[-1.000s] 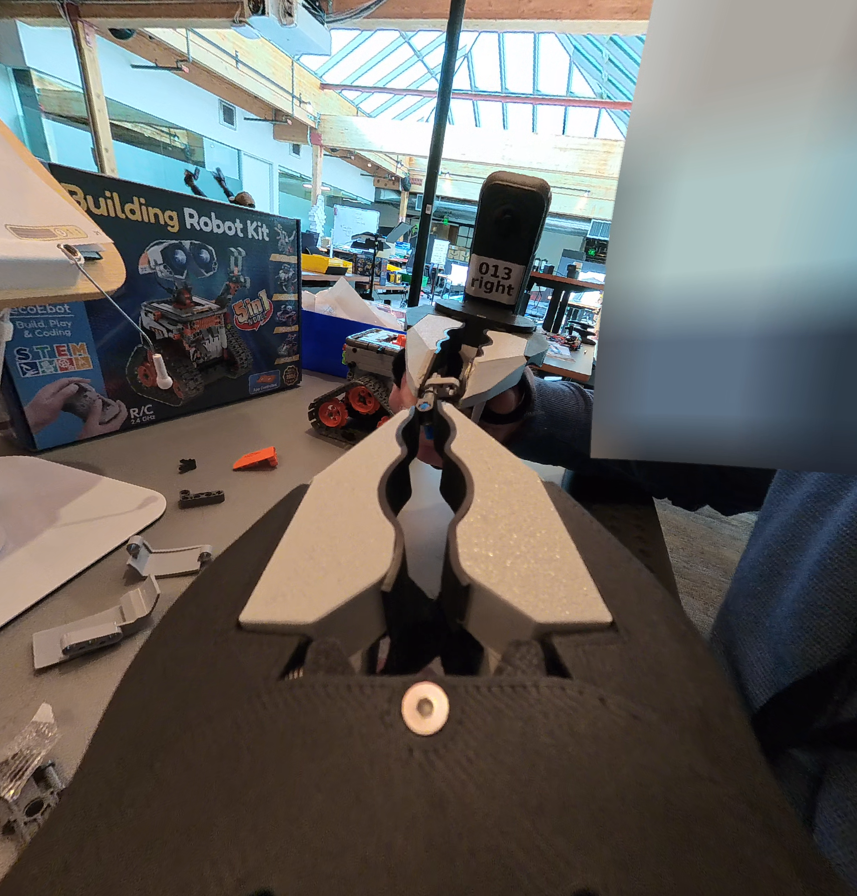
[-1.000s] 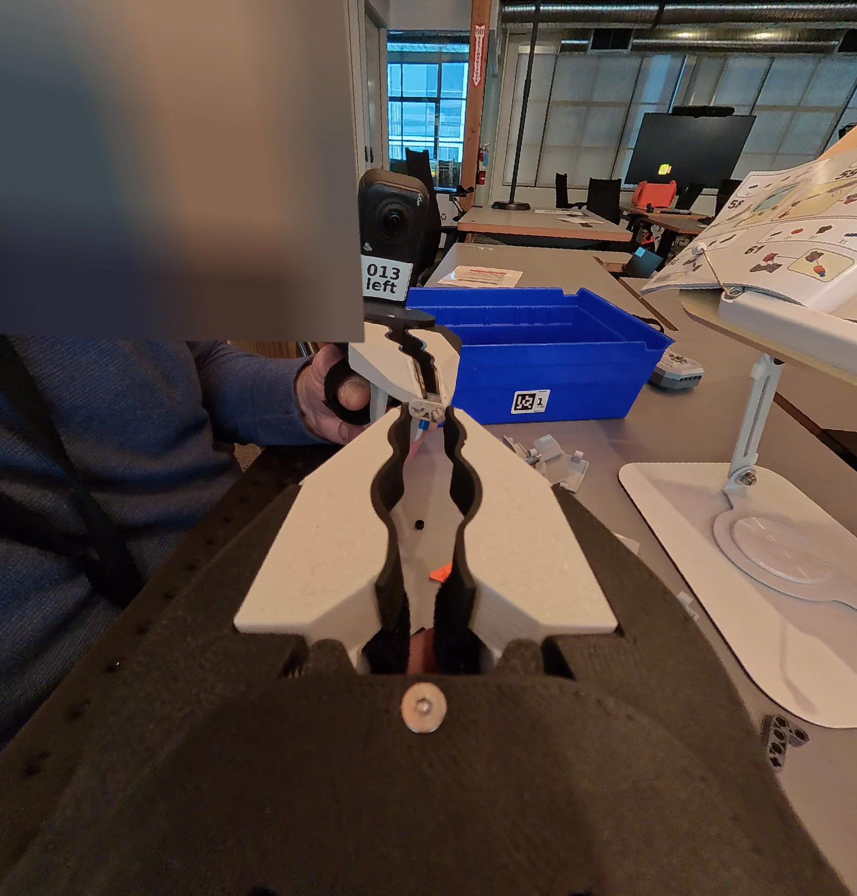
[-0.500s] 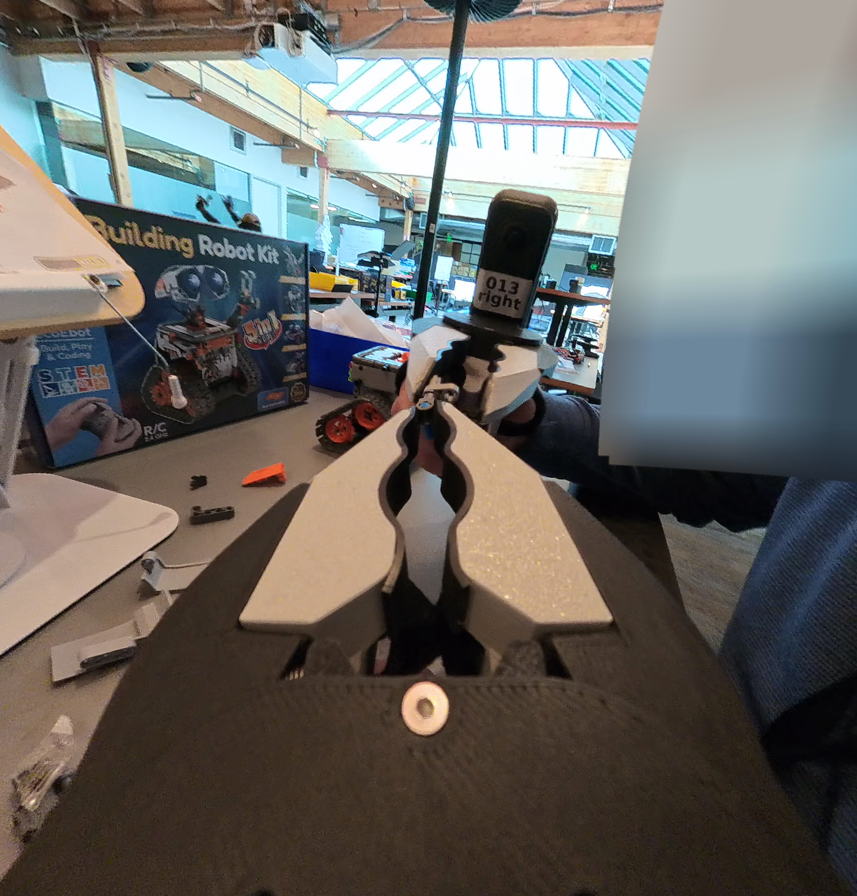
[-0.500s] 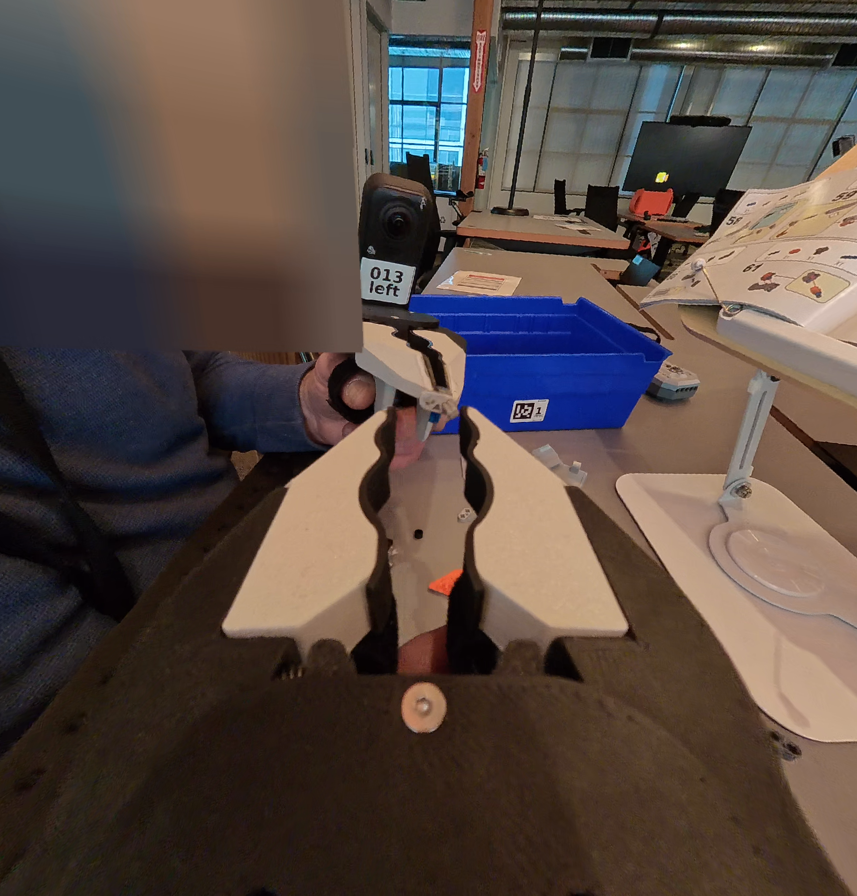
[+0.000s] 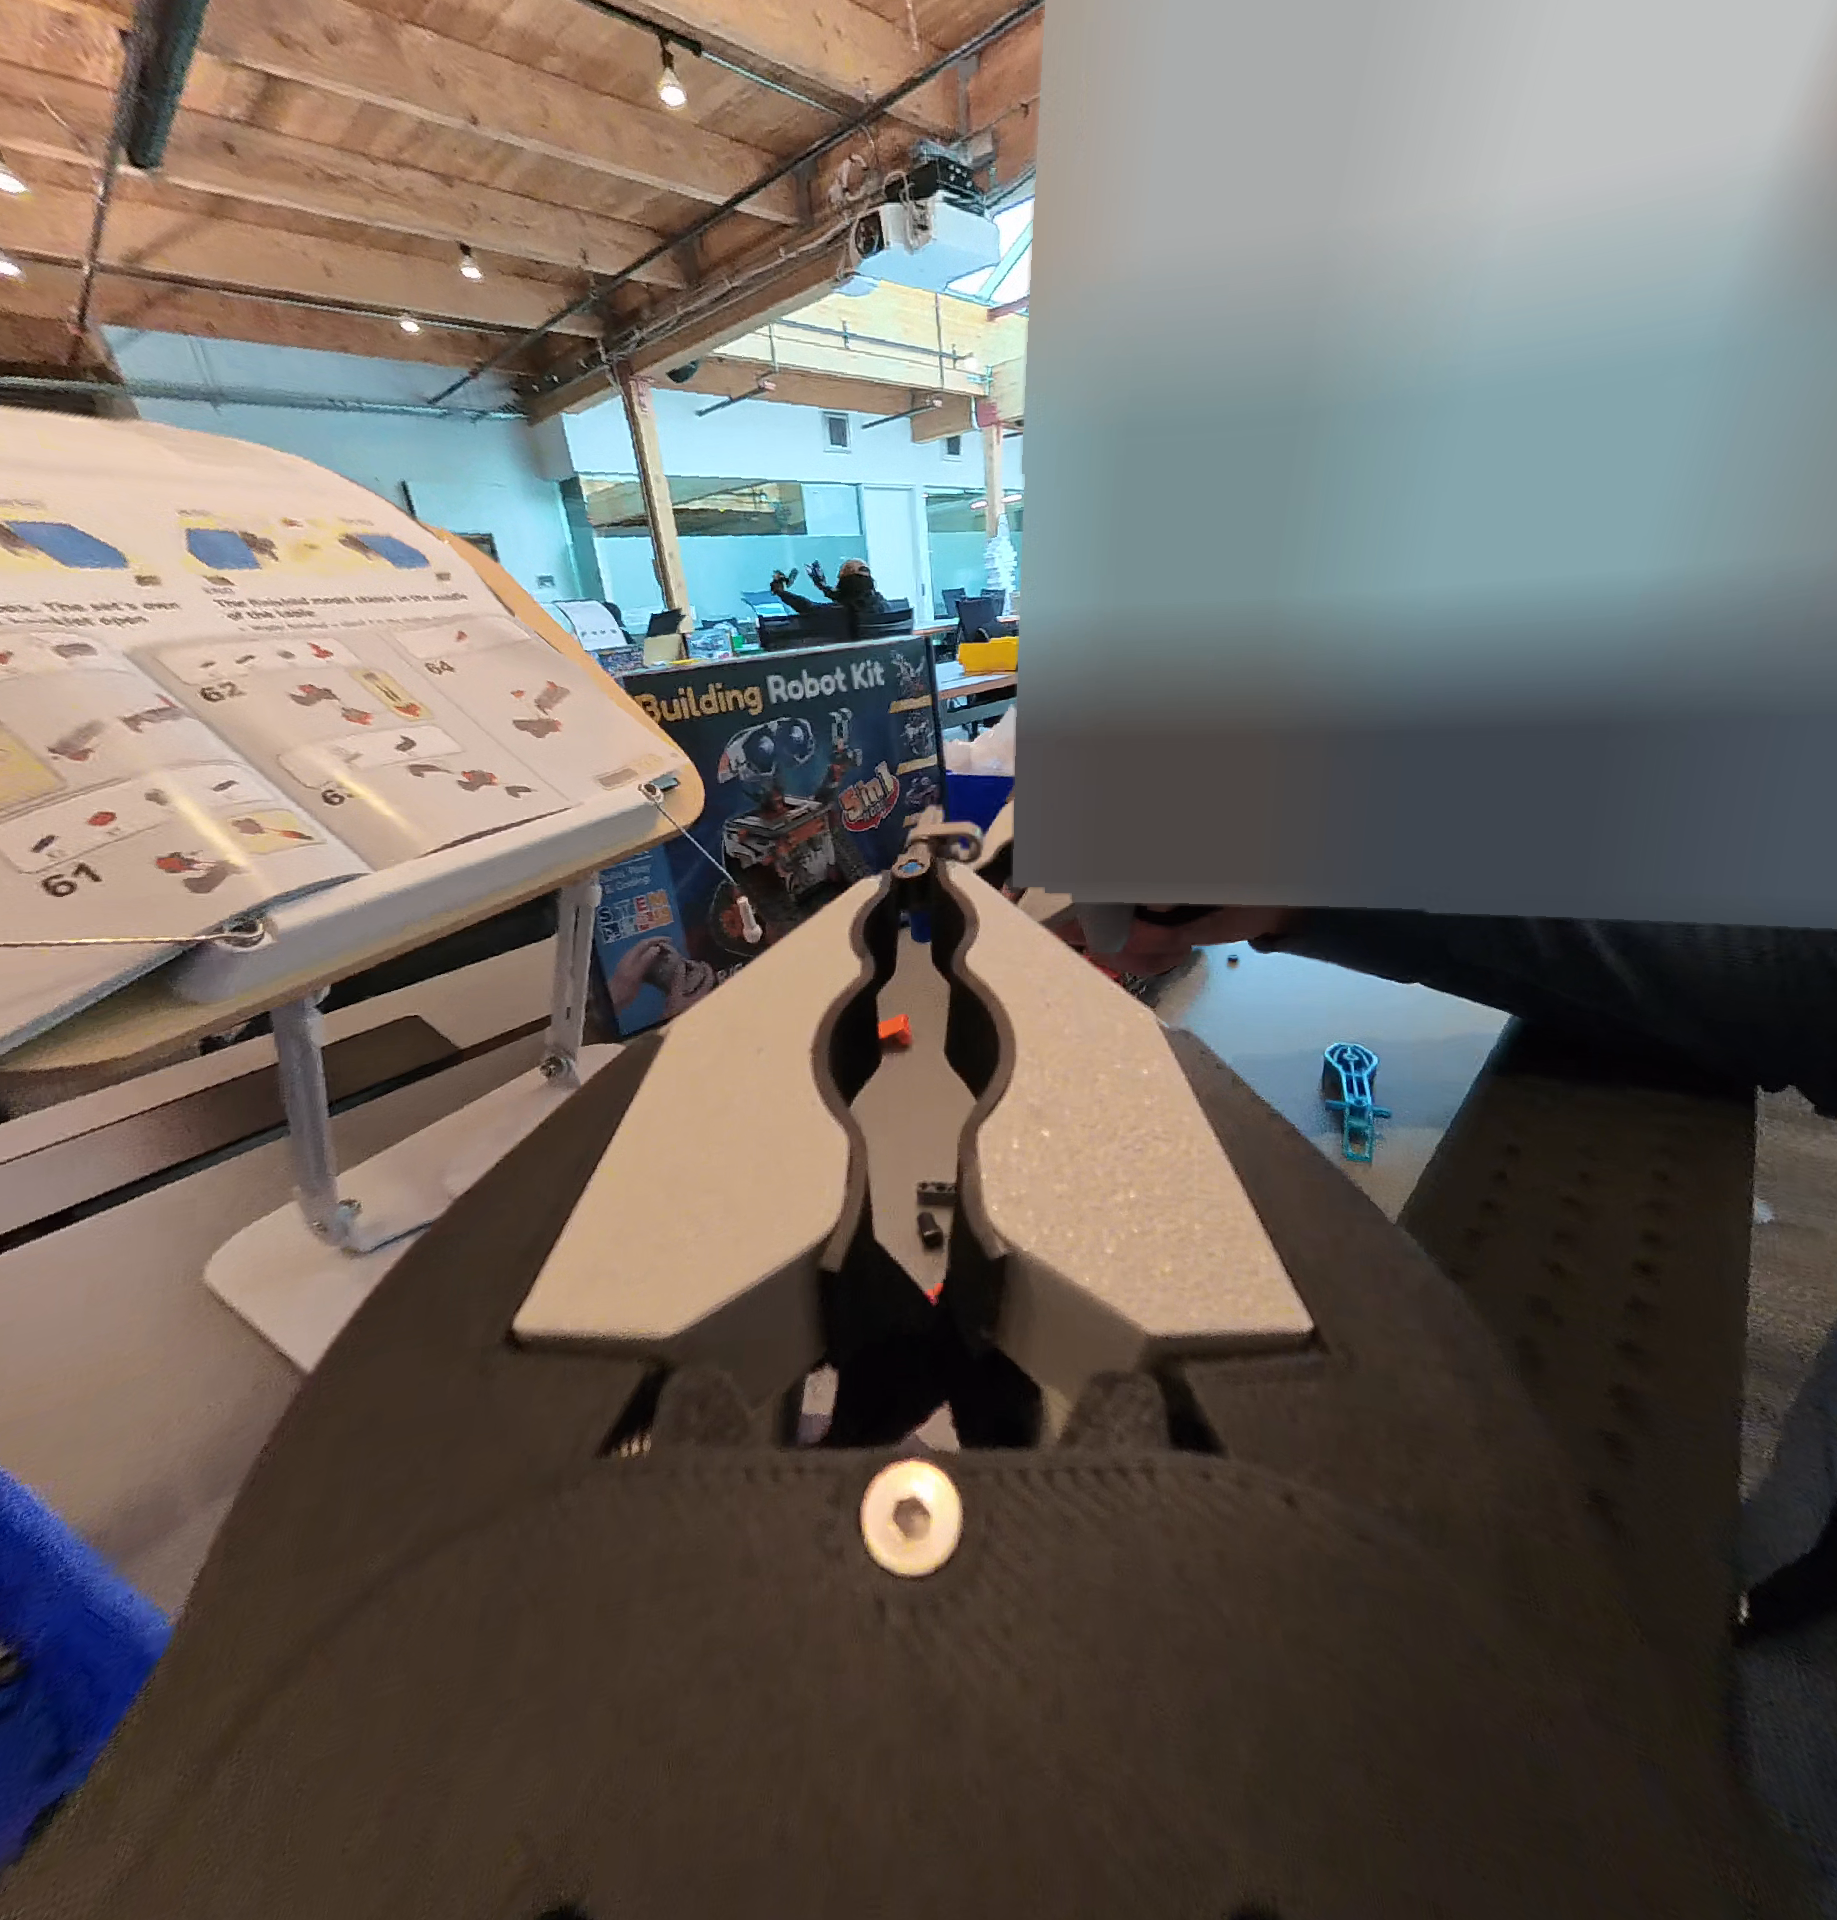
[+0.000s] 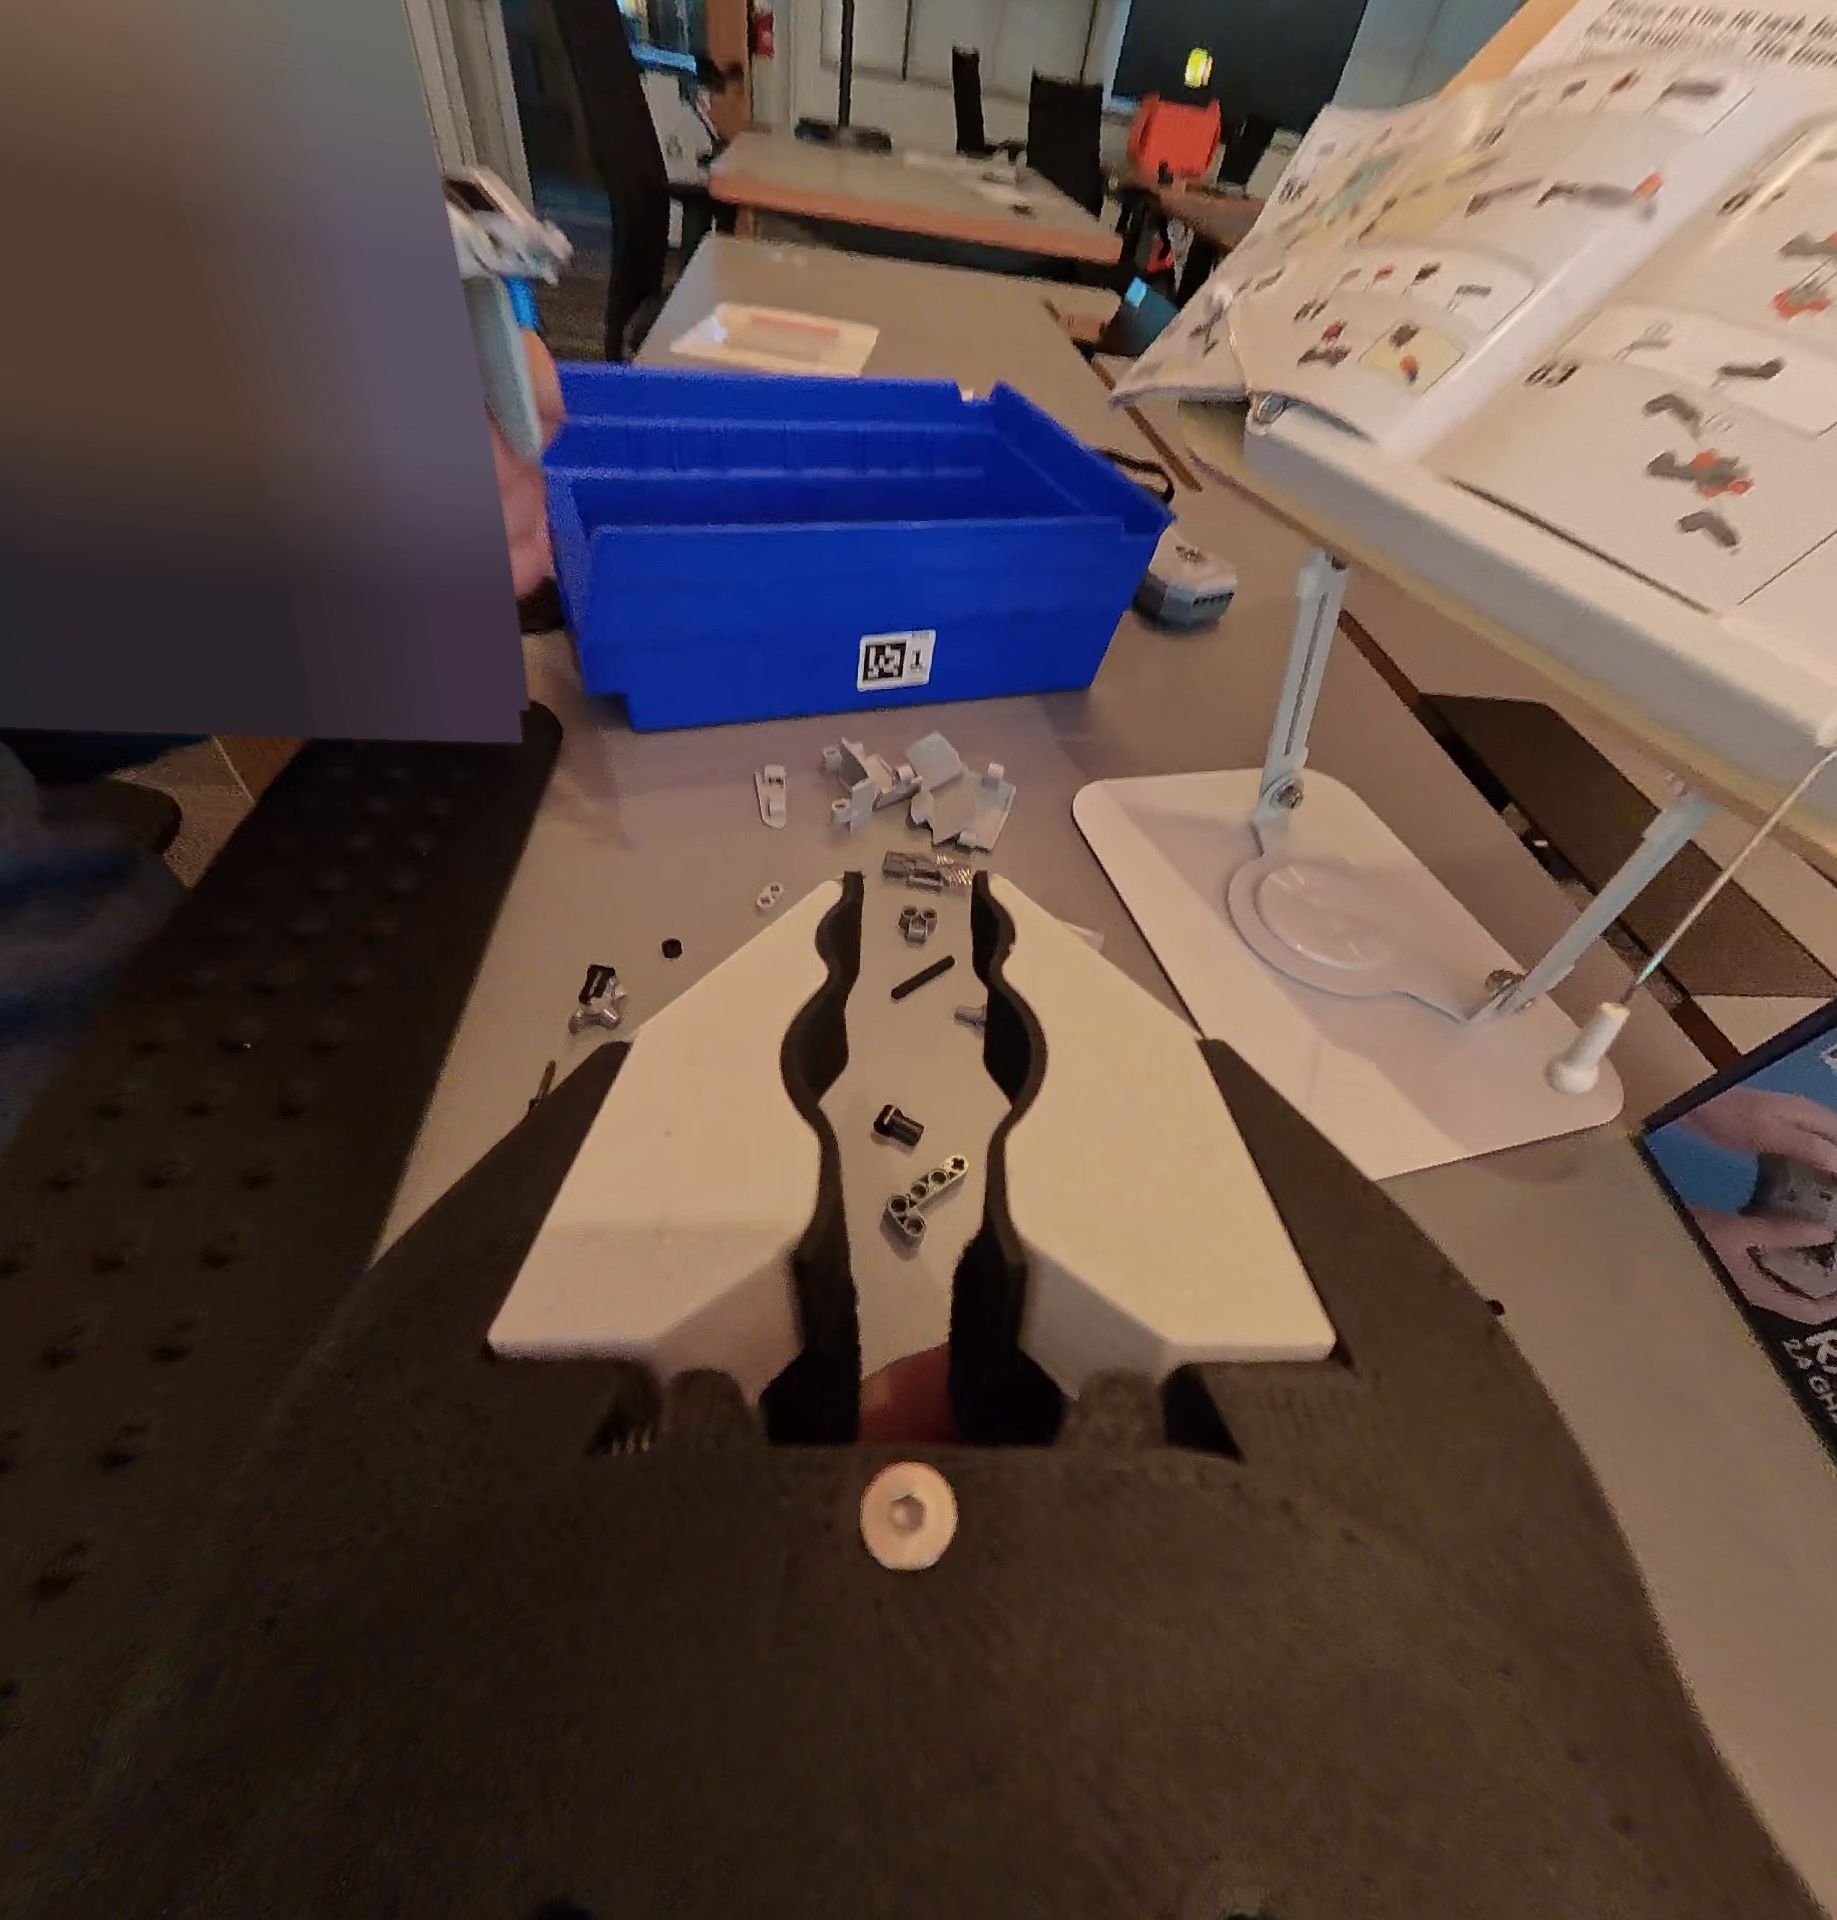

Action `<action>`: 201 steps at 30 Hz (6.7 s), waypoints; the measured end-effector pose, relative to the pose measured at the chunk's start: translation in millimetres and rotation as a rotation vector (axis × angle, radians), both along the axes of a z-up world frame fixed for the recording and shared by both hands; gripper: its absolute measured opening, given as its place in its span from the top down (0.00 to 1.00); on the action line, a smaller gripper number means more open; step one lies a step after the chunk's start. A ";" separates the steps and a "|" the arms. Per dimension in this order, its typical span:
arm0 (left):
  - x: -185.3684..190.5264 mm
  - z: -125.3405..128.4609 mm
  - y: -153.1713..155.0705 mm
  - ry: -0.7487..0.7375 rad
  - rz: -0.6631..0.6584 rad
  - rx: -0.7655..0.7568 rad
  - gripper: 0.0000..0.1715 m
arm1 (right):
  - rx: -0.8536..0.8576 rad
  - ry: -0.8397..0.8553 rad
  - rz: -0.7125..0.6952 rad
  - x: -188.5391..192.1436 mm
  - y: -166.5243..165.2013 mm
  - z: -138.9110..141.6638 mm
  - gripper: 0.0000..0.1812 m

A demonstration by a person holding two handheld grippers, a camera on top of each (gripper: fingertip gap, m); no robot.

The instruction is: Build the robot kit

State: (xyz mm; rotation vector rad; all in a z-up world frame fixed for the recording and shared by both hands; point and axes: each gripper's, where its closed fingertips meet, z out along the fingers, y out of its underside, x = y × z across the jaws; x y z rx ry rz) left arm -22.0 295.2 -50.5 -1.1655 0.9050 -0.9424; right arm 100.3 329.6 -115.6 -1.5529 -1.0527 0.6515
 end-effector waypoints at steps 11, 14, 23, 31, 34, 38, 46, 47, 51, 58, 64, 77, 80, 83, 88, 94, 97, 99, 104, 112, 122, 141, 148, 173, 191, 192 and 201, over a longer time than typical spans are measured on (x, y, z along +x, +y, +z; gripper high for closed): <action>-48.4 -35.0 -9.8 0.090 0.139 -0.017 0.97 | -0.134 -0.223 0.106 -79.5 -6.1 -67.2 0.87; -50.2 -50.8 -10.2 0.172 0.202 0.032 0.97 | -0.168 -0.323 0.118 -107.1 -2.5 -87.6 0.87; -53.2 -91.6 -7.8 0.334 0.303 0.128 0.97 | -0.391 -0.421 0.031 -134.4 19.0 -133.9 0.91; -51.0 -103.3 -2.9 0.359 0.315 0.150 0.97 | -0.399 -0.465 0.024 -137.2 20.8 -140.9 0.98; -52.1 -101.5 -0.5 0.343 0.329 0.154 0.97 | -0.366 -0.407 0.045 -137.2 20.1 -128.6 0.97; -50.0 -96.9 1.9 0.326 0.344 0.185 0.97 | -0.353 -0.177 0.091 -138.6 15.4 -82.8 0.97; -29.7 -81.5 -5.1 0.326 0.330 0.353 0.97 | -0.452 0.279 0.259 -128.2 -16.6 -16.4 0.97; -26.6 -79.5 -6.5 0.330 0.331 0.384 0.97 | -0.451 0.315 0.282 -126.6 -21.0 -10.1 0.98; -15.1 -74.8 -9.3 0.347 0.334 0.486 0.97 | -0.474 0.416 0.355 -121.4 -34.2 5.1 0.97; -7.1 -58.7 -12.1 0.306 0.336 0.575 0.97 | -0.503 0.493 0.394 -112.7 -38.6 11.0 0.98; -4.1 -52.5 -12.9 0.280 0.327 0.607 0.97 | -0.522 0.551 0.438 -111.8 -42.1 16.2 0.98; 1.4 -38.9 -23.8 0.244 0.331 0.763 0.98 | -0.570 0.682 0.560 -105.7 -53.0 30.5 0.98; 2.8 -38.5 -24.8 0.243 0.332 0.777 0.98 | -0.579 0.696 0.575 -104.5 -54.2 32.1 0.98; 2.7 -38.2 -25.6 0.243 0.339 0.788 0.98 | -0.591 0.700 0.589 -104.2 -56.0 32.4 0.98; 2.2 -37.1 -26.2 0.236 0.343 0.799 0.98 | -0.595 0.707 0.594 -104.5 -56.3 32.2 0.98; 2.7 -37.8 -26.6 0.241 0.349 0.815 0.98 | -0.615 0.712 0.610 -105.2 -58.9 31.6 0.98; 2.8 -38.4 -26.6 0.243 0.350 0.819 0.98 | -0.621 0.716 0.612 -105.7 -60.0 31.8 0.98; 3.0 -38.7 -26.5 0.247 0.348 0.820 0.98 | -0.604 0.692 0.605 -105.6 -60.3 32.2 0.98; 5.5 -48.2 -22.6 0.304 0.330 0.825 0.98 | -0.595 0.564 0.558 -103.5 -55.3 21.3 0.98; 14.2 -64.9 -24.4 0.375 0.272 0.846 0.98 | -0.617 0.341 0.542 -94.7 -56.3 1.0 0.98; 18.1 -73.6 -33.9 0.390 0.219 0.877 0.98 | -0.656 0.304 0.649 -91.4 -70.2 -6.1 0.98; 36.0 -122.5 -52.0 0.556 0.007 0.882 0.98 | -0.651 -0.126 0.665 -73.8 -89.0 -58.1 0.99; 39.9 -142.7 -60.2 0.625 -0.090 0.861 0.97 | -0.659 -0.269 0.684 -69.5 -99.0 -84.2 0.99; 40.3 -158.2 -65.2 0.676 -0.149 0.823 0.97 | -0.675 -0.305 0.719 -75.8 -106.2 -105.7 0.99; 40.3 -165.0 -64.2 0.709 -0.163 0.804 0.97 | -0.632 -0.308 0.723 -82.7 -107.4 -109.3 1.00; 40.5 -165.1 -64.2 0.710 -0.162 0.804 0.97 | -0.630 -0.310 0.722 -83.1 -107.5 -109.4 1.00; 41.7 -139.6 -41.7 0.592 -0.104 0.569 0.97 | -0.551 -0.246 0.597 -76.6 -82.7 -88.1 0.93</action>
